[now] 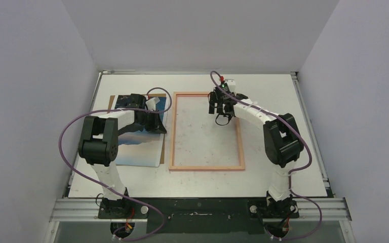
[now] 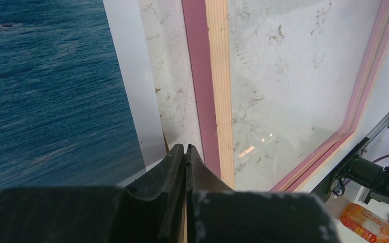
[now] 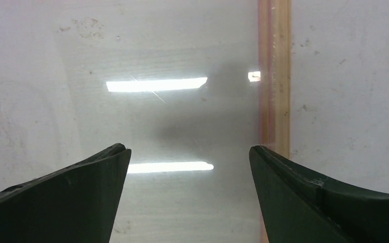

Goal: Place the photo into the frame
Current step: Place the photo frame item in the photo frame.

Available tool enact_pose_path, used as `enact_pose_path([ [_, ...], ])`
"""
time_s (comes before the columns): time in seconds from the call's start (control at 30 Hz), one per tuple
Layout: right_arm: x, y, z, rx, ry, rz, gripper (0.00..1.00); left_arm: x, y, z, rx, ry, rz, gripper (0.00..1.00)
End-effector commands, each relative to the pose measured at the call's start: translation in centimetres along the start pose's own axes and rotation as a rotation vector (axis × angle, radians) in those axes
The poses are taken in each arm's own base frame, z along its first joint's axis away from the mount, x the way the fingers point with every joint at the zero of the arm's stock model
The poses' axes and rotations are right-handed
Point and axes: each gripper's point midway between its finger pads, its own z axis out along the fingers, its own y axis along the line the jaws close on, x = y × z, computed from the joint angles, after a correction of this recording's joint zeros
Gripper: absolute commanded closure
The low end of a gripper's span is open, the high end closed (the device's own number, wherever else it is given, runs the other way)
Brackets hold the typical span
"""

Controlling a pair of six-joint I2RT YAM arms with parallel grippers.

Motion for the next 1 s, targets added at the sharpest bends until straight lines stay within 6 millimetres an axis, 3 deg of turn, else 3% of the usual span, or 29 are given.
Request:
enact_pose_path([
  [0.0, -1.0, -2.4, -2.6, 0.057, -0.064, 0.037, 0.08, -1.4, -1.0, -0.5, 0.029, -0.032, 0.031, 1.00],
  [0.27, 2.6, -2.4, -0.5, 0.016, 0.030, 0.055, 0.08, -1.2, -1.6, 0.4, 0.036, -0.021, 0.038, 1.00],
  [0.33, 3.7, -2.4, 0.0, 0.008, 0.057, 0.055, 0.07, -1.0, -1.7, 0.8, 0.036, -0.012, 0.037, 0.94],
  [0.4, 4.4, -2.5, 0.2, 0.006, 0.075, 0.055, 0.07, -0.9, -1.9, 1.0, 0.036, -0.006, 0.036, 0.81],
  [0.5, 3.6, -2.9, -0.8, -0.001, 0.051, 0.070, 0.08, -0.9, -2.3, 1.2, 0.042, -0.004, 0.045, 0.66],
  [0.57, 2.7, -3.3, -1.8, -0.014, 0.032, 0.090, 0.08, -1.0, -2.7, 1.3, 0.043, -0.006, 0.054, 0.62],
  [0.8, 0.1, -5.3, -5.2, -0.078, -0.027, 0.152, 0.09, -1.0, -3.5, 2.1, 0.040, 0.000, 0.075, 0.60],
  [0.97, 0.6, -7.7, -5.8, -0.043, -0.030, 0.171, 0.08, -1.0, -3.2, 3.0, 0.018, 0.013, 0.080, 0.62],
])
